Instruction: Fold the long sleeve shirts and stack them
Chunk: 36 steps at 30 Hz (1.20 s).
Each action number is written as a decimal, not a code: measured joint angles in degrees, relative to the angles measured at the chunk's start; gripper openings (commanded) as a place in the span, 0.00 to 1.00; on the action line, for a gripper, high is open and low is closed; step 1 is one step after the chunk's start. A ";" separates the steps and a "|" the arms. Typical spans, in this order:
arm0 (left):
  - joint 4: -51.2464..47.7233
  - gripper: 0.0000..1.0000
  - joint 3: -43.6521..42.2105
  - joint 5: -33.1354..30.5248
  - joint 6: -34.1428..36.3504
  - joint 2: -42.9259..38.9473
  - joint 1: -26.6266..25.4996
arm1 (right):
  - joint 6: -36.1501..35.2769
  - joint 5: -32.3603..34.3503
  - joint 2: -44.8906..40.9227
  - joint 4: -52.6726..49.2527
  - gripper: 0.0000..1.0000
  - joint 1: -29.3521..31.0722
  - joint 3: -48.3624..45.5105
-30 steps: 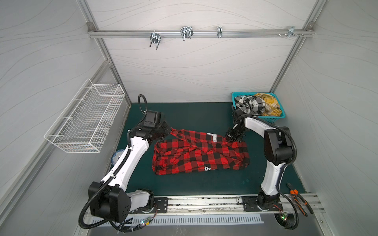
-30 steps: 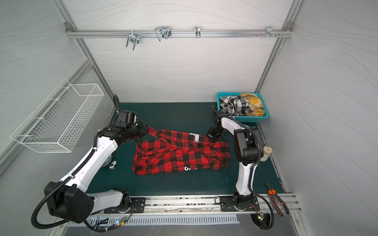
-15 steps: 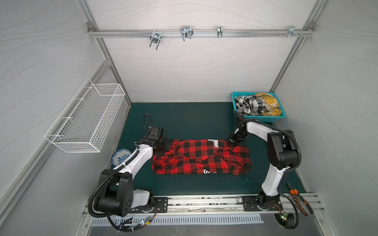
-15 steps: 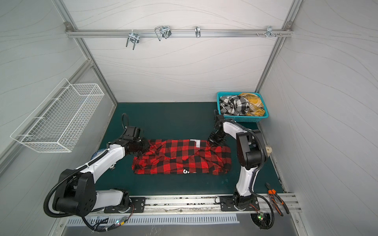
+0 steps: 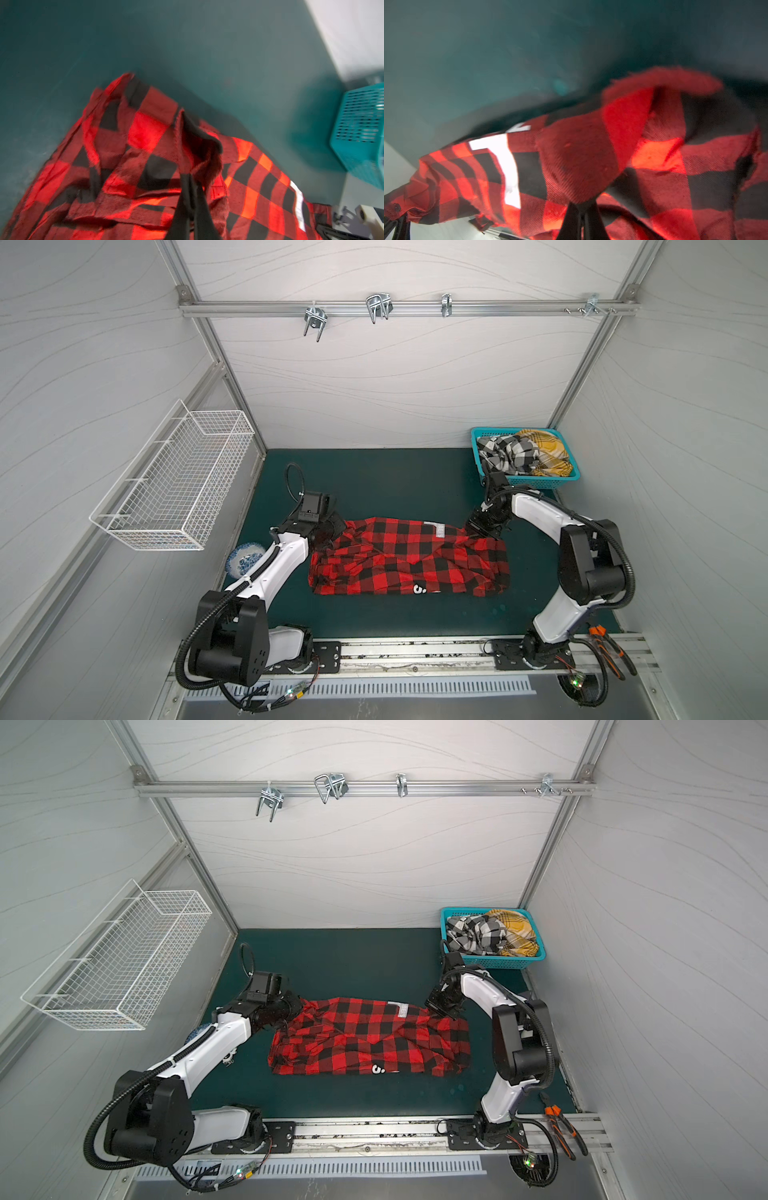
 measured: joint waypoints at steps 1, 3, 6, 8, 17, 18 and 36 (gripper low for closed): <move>-0.09 0.00 -1.66 -0.17 -0.31 0.11 0.00 | 0.07 0.00 0.39 0.17 0.00 0.22 -0.76; -0.87 0.00 -3.63 -0.87 -0.85 0.42 0.07 | 0.11 0.02 1.38 0.48 0.00 0.70 -1.53; -2.38 0.17 -4.09 -2.01 -1.46 0.83 0.22 | 0.11 0.07 2.03 0.92 0.16 1.16 -1.64; -2.82 0.44 -3.72 -2.49 -1.51 1.14 0.22 | -0.04 0.28 2.05 0.81 0.44 1.27 -1.44; -16.35 0.42 11.69 -5.05 -0.55 2.82 0.24 | -4.07 6.47 -10.21 -7.72 0.69 3.45 -0.48; -16.20 0.31 13.81 -3.87 0.02 2.89 0.24 | -4.33 7.19 -13.51 -9.33 0.65 4.42 -0.66; -12.35 0.00 13.00 13.16 1.07 24.72 2.38 | 2.75 -1.53 -4.24 -6.75 0.25 11.43 -14.67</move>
